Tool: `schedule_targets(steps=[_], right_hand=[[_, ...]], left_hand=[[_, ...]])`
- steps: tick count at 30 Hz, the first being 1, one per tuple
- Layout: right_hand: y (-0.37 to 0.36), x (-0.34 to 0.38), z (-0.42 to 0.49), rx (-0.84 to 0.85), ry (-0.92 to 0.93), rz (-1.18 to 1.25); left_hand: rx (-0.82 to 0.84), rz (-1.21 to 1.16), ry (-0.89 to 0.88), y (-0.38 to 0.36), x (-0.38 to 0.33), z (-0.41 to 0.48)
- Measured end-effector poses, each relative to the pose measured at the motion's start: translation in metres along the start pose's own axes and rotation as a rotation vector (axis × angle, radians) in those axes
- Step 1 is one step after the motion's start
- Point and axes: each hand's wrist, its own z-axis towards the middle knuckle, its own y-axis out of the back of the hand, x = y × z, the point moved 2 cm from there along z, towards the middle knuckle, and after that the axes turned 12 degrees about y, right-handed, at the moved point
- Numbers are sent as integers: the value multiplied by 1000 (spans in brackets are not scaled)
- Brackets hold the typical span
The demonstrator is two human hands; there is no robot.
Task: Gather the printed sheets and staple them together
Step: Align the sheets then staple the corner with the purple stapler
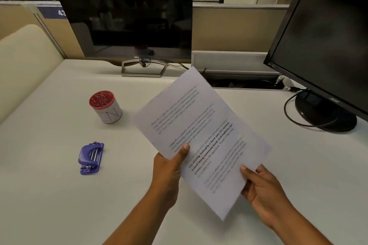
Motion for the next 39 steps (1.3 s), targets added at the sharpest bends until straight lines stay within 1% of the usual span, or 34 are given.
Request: schedule_targets(steps=[2, 4, 5, 6, 7, 10, 11, 14, 16, 19, 21, 22, 26, 29, 32, 35, 37, 39], right_hand=[[7, 12, 5, -6, 55, -102], [17, 30, 8, 4, 122, -193], [21, 40, 10, 17, 151, -233], [25, 49, 11, 35, 175, -266], [27, 57, 11, 51, 195, -290], [26, 73, 12, 91, 264, -306], [22, 76, 11, 101, 292, -310], [12, 86, 9, 103, 393, -347], [7, 91, 9, 94, 463, -353], [5, 94, 9, 117, 544, -374], [5, 88, 9, 122, 544, -409], [7, 83, 10, 118, 529, -429], [14, 54, 18, 78, 428, -499], [19, 42, 21, 61, 378, -543], [15, 54, 20, 37, 463, -520], [9, 74, 16, 89, 579, -515], [8, 77, 17, 114, 590, -556], [10, 69, 22, 91, 550, -568]], left_hand=[[49, -77, -7, 9, -10, 3], [90, -195, 34, 25, -25, 7], [97, -227, 67, 32, -33, 9], [104, -208, 97, 39, -41, 9], [107, -125, 116, 44, -48, 9], [126, 337, 83, 42, -58, 9], [130, 431, 70, 38, -59, 8], [90, 518, 20, 27, -57, 7], [56, 533, -56, 24, -58, 7], [45, 554, -213, 26, -57, 5], [16, 602, -298, 29, -50, 3], [0, 603, -310, 30, -45, 2], [-59, 554, -257, 38, -24, 5], [-59, 589, -266, 39, -18, 6], [-46, 586, -325, 38, -24, 3], [-59, 597, -430, 39, -38, 3], [-61, 627, -456, 39, -40, 5], [-64, 605, -418, 39, -35, 8]])
